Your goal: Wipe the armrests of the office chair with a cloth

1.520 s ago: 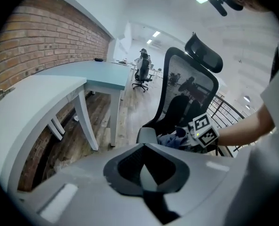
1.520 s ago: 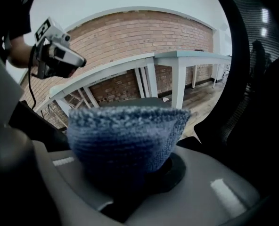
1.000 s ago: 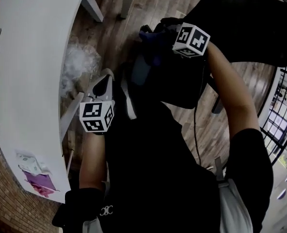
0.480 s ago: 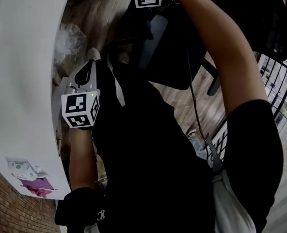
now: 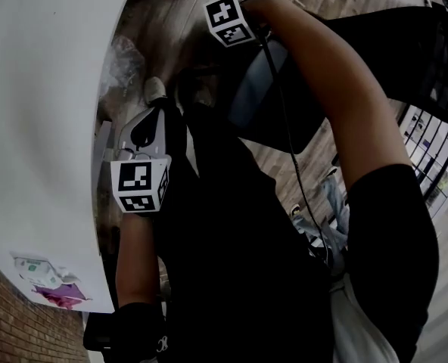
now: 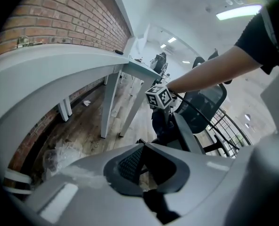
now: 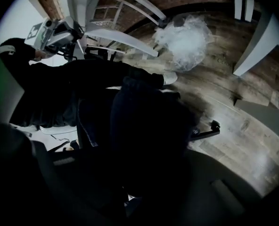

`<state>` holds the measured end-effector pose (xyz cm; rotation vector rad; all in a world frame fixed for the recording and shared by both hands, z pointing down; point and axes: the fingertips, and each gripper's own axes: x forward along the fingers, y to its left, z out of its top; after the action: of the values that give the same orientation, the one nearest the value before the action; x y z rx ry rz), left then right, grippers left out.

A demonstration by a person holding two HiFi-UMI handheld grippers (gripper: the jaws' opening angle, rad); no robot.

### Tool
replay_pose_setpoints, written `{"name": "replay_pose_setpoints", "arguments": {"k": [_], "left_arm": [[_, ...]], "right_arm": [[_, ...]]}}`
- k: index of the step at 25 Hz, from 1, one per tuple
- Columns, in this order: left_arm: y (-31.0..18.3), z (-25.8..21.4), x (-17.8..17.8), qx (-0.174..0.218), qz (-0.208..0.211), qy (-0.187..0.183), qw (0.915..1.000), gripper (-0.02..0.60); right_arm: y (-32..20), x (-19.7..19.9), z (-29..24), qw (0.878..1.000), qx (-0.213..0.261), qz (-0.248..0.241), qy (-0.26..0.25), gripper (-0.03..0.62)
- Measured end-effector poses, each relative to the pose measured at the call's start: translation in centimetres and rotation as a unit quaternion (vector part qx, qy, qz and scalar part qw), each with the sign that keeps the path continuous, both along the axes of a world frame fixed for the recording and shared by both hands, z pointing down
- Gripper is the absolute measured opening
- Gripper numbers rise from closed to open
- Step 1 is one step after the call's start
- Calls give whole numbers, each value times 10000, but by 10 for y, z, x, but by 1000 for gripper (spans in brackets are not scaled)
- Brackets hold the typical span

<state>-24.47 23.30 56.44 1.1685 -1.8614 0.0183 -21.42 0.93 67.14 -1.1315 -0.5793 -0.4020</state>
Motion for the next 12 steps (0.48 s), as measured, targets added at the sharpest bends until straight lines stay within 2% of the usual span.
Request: {"name": "replay_pose_setpoints", "arguments": {"k": [4, 6, 12], "left_arm": [[1, 4, 2, -6, 50, 152, 9999, 6], [0, 8, 0, -23, 72, 200, 9998, 6], [-6, 17, -6, -19, 130, 239, 9996, 6]], "right_arm": [[-4, 11, 7, 9975, 223, -6, 678, 57], [-6, 11, 12, 9959, 302, -13, 852, 57], [-15, 7, 40, 9970, 351, 270, 637, 57]]}}
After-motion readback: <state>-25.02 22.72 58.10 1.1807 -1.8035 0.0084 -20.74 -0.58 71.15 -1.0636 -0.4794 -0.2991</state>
